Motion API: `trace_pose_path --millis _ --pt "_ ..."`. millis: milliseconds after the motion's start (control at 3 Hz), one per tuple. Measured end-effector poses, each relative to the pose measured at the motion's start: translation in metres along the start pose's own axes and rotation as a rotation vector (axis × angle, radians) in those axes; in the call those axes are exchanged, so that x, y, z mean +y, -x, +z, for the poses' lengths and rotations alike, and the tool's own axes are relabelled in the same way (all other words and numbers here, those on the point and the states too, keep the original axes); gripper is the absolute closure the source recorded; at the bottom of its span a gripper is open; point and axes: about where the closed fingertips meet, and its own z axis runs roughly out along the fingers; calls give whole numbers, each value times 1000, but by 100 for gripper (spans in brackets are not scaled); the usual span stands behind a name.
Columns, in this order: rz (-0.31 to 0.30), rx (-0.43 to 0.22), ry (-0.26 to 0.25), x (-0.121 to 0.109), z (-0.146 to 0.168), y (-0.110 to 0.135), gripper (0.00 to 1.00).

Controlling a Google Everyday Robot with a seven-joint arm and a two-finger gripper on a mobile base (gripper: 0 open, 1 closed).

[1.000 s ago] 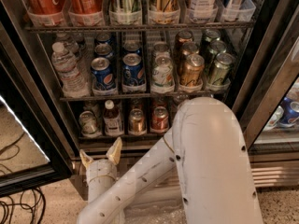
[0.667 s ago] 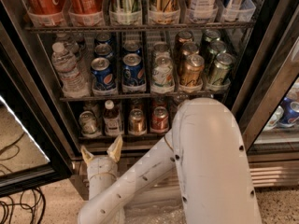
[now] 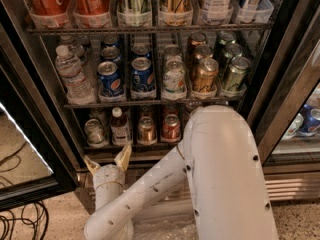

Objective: Pick blue plastic bottle from bottom shelf of fridge

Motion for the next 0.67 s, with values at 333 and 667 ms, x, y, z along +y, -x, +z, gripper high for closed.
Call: trace_pose_path --millis 333,667 --pt "0 0 1 0 0 0 12" --pt "-14 -7 4 -2 11 -1 19"
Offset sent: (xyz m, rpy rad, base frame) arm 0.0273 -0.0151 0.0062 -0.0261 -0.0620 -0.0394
